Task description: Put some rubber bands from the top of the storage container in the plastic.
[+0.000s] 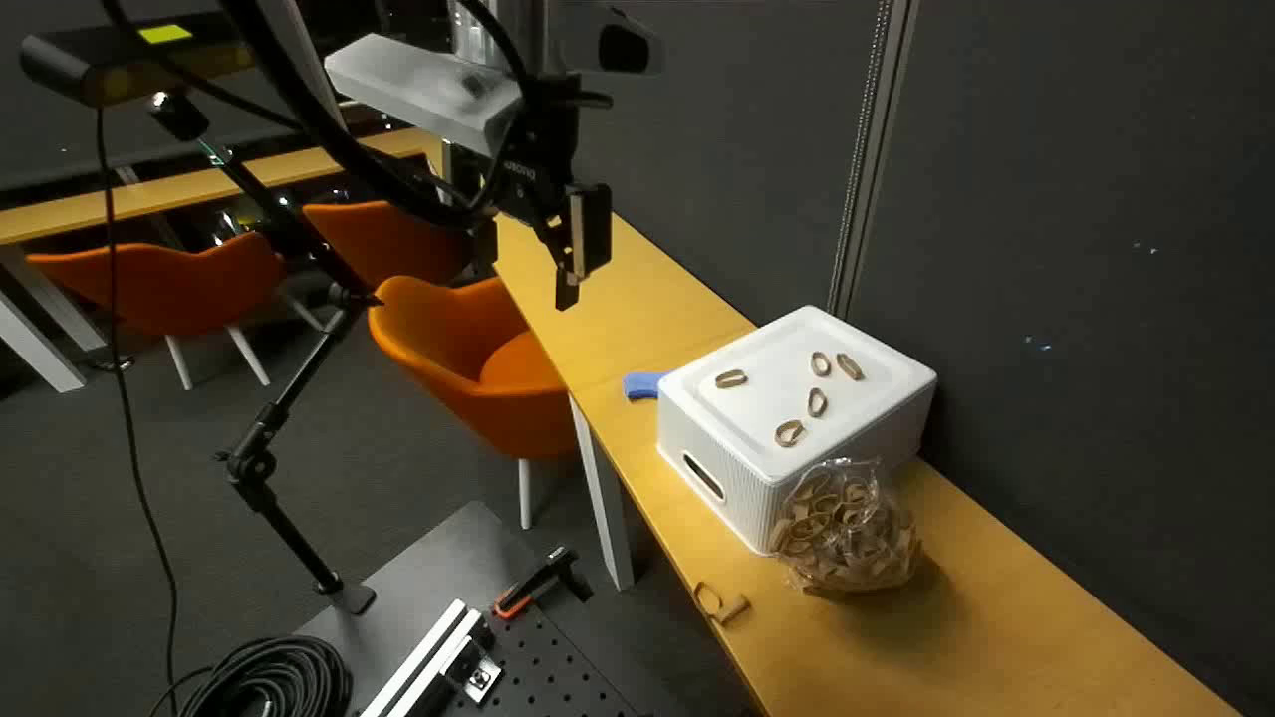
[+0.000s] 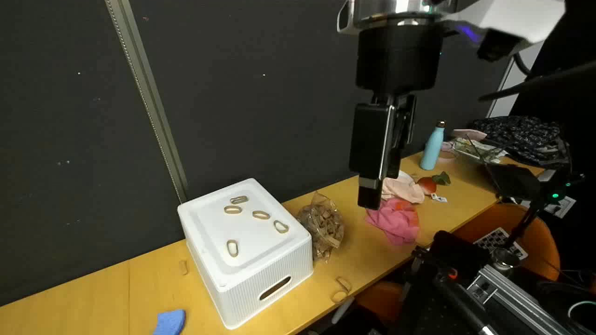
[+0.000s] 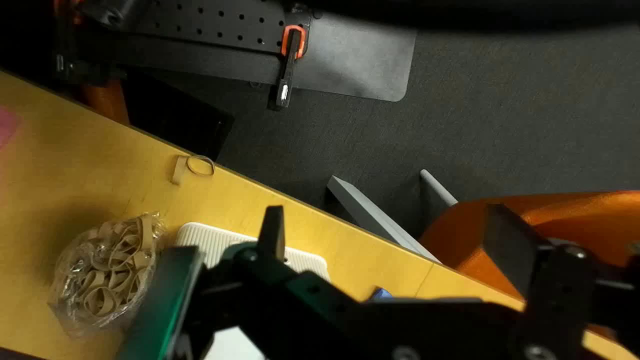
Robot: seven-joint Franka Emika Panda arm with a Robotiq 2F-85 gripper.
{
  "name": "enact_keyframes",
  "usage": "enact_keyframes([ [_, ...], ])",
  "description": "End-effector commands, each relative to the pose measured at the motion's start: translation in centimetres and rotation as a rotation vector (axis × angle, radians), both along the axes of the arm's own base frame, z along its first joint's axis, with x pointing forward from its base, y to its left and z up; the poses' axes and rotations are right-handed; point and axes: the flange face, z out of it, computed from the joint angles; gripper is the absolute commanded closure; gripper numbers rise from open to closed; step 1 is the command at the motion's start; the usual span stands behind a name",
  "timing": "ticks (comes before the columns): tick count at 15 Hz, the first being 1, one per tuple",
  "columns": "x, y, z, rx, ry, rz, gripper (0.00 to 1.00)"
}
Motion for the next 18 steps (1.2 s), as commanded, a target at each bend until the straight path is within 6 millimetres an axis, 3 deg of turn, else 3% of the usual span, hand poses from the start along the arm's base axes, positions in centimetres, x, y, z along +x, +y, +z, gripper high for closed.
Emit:
enact_keyframes([
  [1,0.0,0.0,0.1,0.000,-0.001,0.000,0.00],
  [8,0.5,0.7,0.2,-0.048,-0.013,0.017,0.00],
  [12,4.3,1.8,-1.7,-0.215,-0.100,0.120,0.00],
  [18,12.1,1.2,-7.7,-0.304,-0.267,0.169,0.00],
])
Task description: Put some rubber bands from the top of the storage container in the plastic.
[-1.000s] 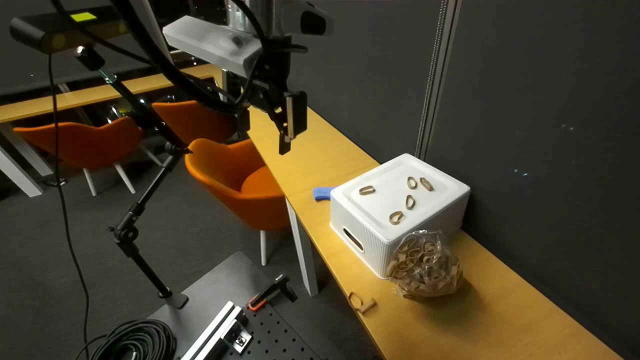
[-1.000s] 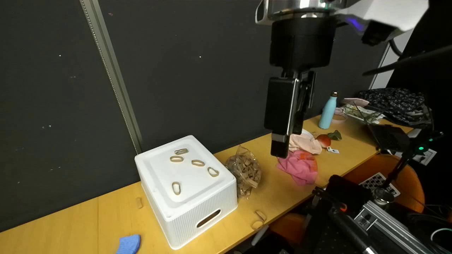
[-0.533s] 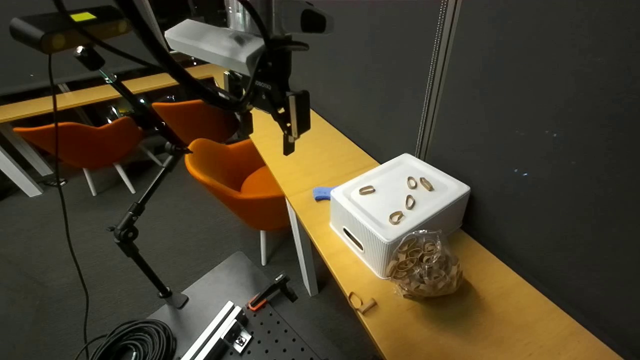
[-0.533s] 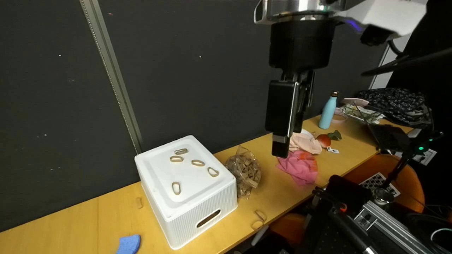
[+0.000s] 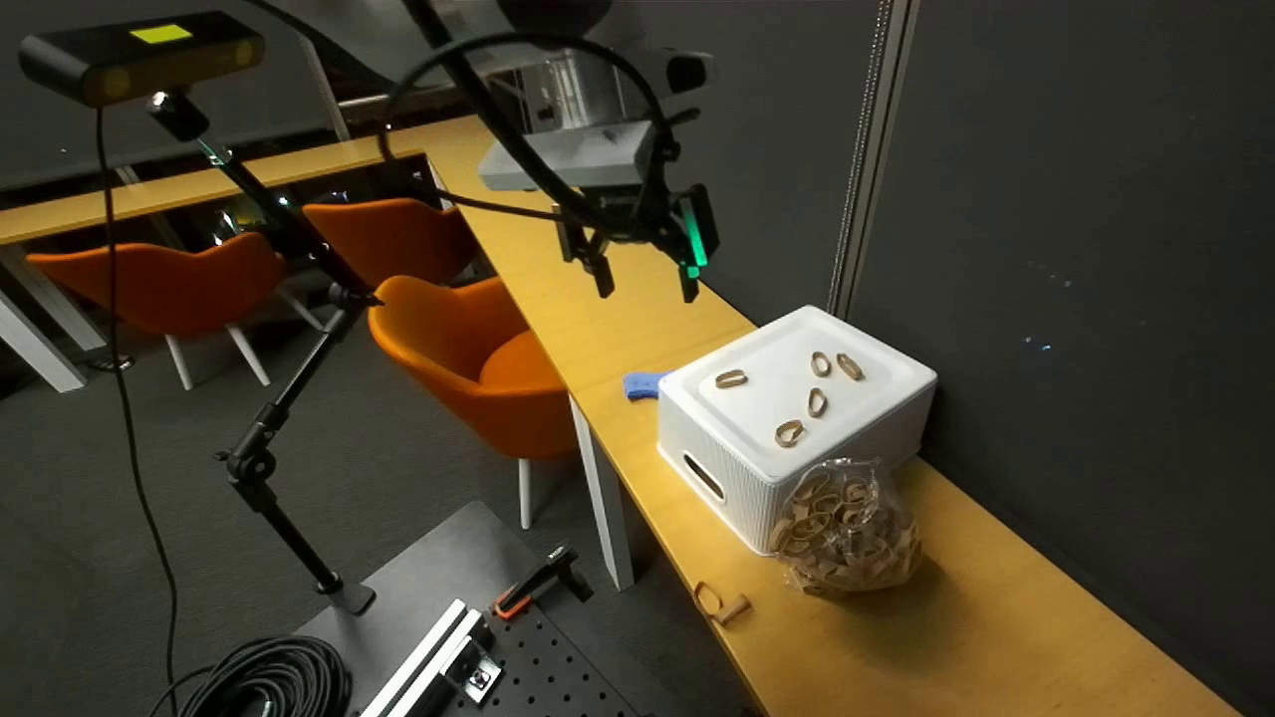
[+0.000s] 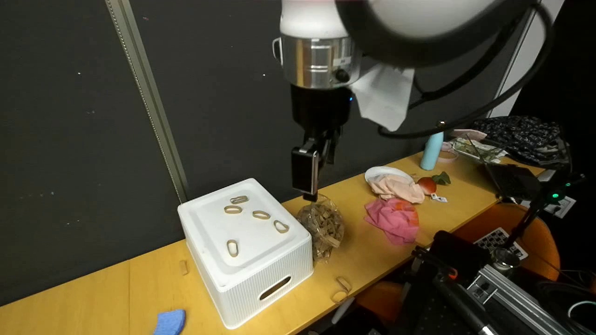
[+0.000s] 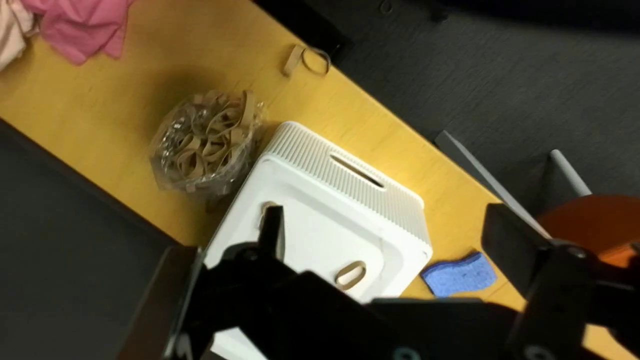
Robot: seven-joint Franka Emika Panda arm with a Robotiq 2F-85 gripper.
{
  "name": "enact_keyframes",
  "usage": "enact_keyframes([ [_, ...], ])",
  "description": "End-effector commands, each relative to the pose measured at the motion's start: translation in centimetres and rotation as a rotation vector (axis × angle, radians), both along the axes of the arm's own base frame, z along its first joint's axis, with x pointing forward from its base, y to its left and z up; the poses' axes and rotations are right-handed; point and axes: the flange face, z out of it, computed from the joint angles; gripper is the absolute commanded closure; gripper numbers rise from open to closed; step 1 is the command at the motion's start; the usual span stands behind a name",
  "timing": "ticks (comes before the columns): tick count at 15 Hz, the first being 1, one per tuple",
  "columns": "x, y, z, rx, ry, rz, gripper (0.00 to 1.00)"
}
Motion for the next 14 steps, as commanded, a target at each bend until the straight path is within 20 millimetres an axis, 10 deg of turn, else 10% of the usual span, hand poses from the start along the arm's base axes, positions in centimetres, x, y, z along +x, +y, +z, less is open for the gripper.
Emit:
enact_keyframes([
  [1,5.1,-0.5,-3.2,-0.030,-0.083,-0.016,0.00],
  [14,13.1,-0.7,-15.9,0.070,-0.117,-0.305,0.00],
])
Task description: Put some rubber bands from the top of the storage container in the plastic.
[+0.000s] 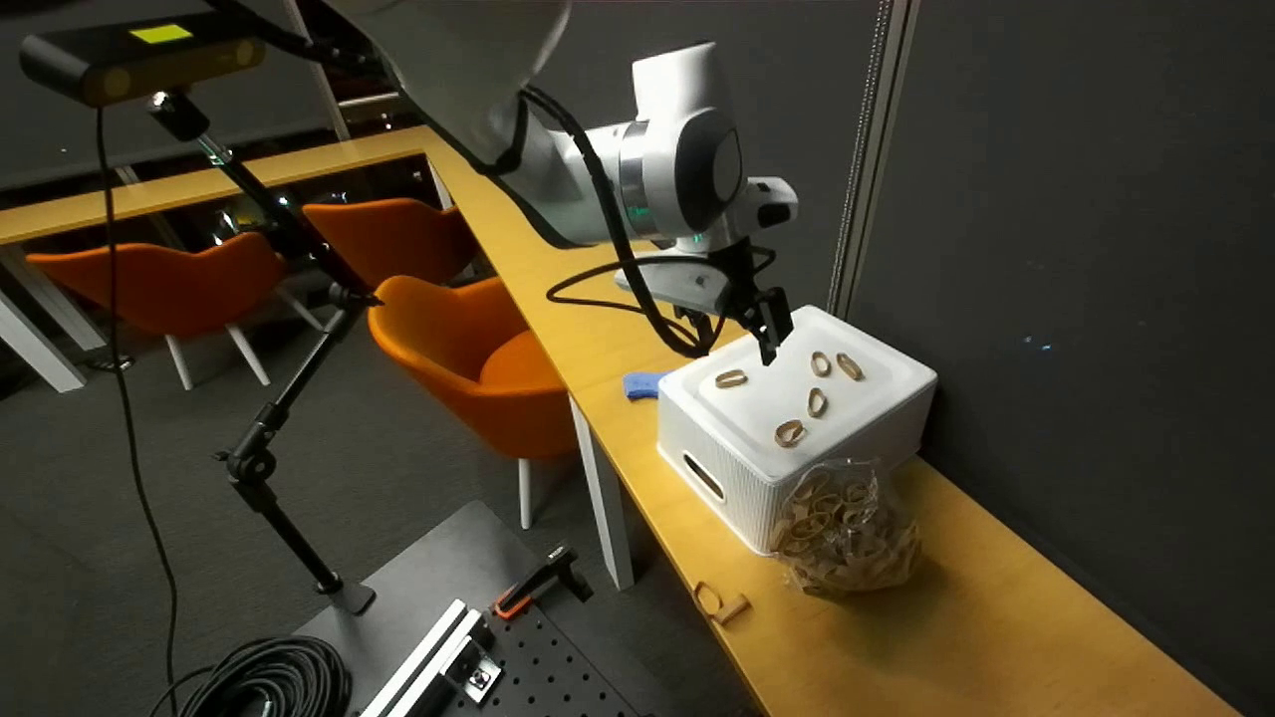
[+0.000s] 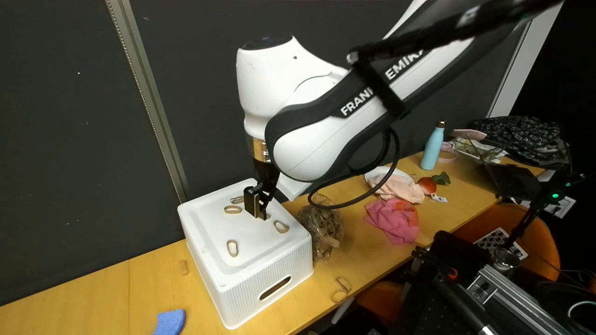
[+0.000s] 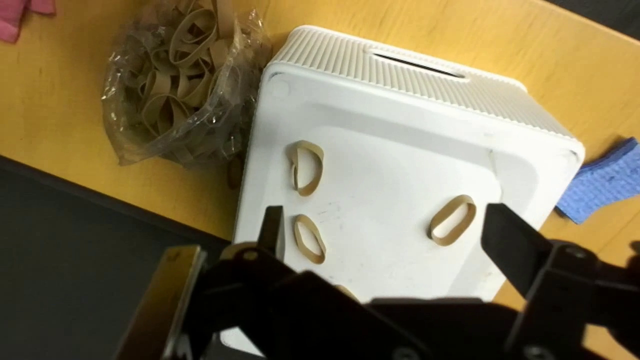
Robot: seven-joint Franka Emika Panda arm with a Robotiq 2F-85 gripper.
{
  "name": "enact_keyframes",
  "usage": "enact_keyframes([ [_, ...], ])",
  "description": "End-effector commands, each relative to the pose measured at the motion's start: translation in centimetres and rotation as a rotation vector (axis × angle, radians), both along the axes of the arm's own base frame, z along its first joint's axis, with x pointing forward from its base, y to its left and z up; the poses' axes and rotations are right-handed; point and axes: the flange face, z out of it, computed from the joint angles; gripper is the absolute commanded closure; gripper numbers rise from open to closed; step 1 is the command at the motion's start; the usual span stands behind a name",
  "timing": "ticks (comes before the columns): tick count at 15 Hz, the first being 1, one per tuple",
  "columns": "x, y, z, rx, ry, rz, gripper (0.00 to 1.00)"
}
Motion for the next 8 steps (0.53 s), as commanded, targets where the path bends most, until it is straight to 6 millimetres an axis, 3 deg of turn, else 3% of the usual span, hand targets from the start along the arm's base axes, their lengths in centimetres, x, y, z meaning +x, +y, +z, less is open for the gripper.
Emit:
enact_keyframes([
  [1,2.1,0.7,-2.8,0.053,0.020,-0.015,0.00],
  [4,2.5,1.4,-3.0,0.135,0.042,0.013,0.00],
  [5,1.8,0.7,-3.7,0.086,0.051,-0.011,0.00],
  [8,2.2,1.3,-3.6,0.110,0.051,0.003,0.00],
])
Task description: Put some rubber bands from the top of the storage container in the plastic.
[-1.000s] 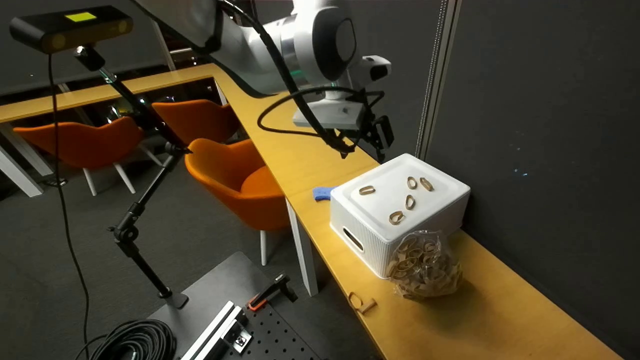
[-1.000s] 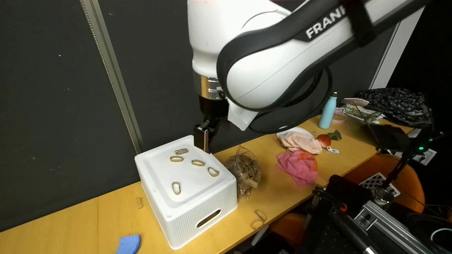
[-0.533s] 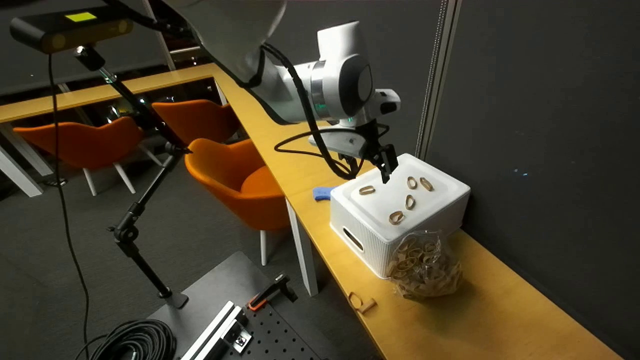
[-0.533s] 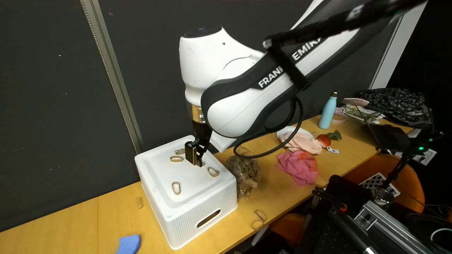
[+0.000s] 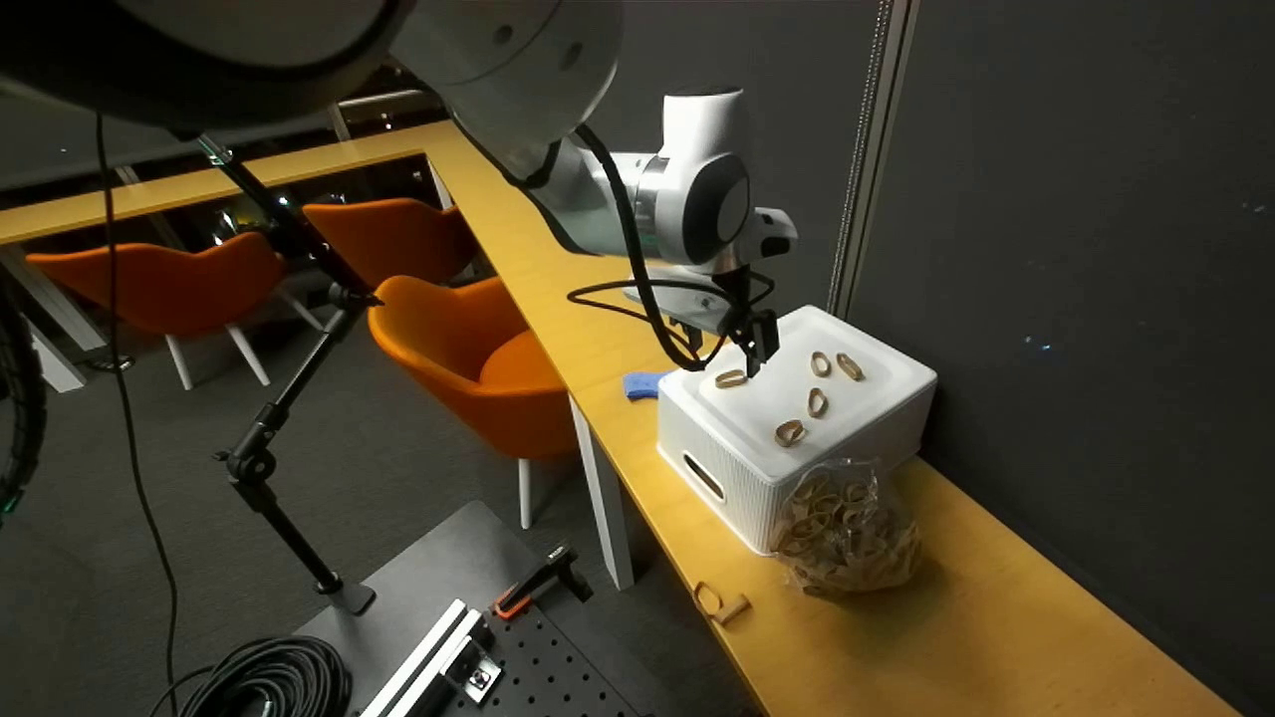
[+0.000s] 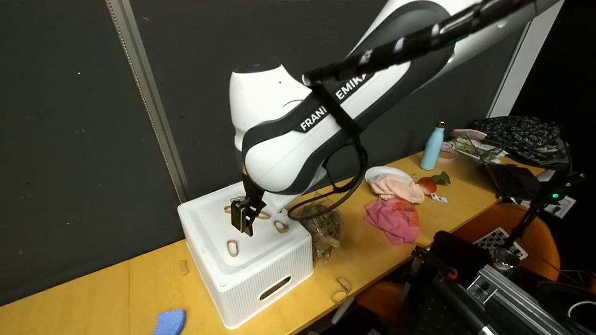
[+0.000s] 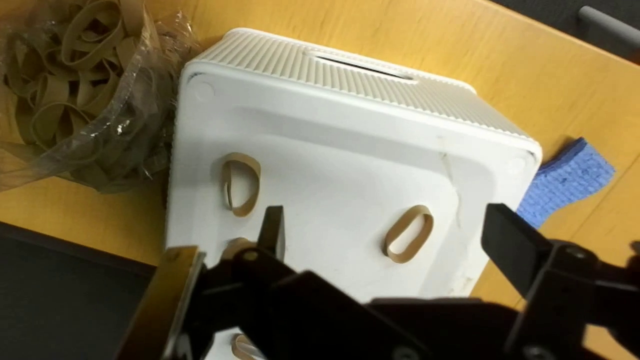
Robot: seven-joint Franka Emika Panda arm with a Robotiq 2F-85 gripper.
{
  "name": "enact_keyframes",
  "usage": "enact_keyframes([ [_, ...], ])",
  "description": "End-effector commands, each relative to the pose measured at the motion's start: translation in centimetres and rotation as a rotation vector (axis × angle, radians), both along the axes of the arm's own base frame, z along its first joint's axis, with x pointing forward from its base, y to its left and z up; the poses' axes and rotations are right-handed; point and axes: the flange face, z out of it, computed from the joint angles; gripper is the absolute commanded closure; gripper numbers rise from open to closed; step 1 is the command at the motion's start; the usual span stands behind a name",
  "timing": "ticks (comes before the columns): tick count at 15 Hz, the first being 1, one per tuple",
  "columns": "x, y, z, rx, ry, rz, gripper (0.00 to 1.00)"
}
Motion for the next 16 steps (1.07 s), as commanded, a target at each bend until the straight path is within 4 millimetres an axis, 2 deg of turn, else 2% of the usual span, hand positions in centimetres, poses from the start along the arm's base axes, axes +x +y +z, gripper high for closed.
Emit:
enact_keyframes([
  [1,0.1,-0.3,-0.2,0.002,-0.010,-0.013,0.00],
  [9,3.4,-1.5,-6.4,0.037,-0.021,-0.060,0.00],
  [16,7.5,0.8,-8.5,0.089,-0.043,-0.058,0.00],
])
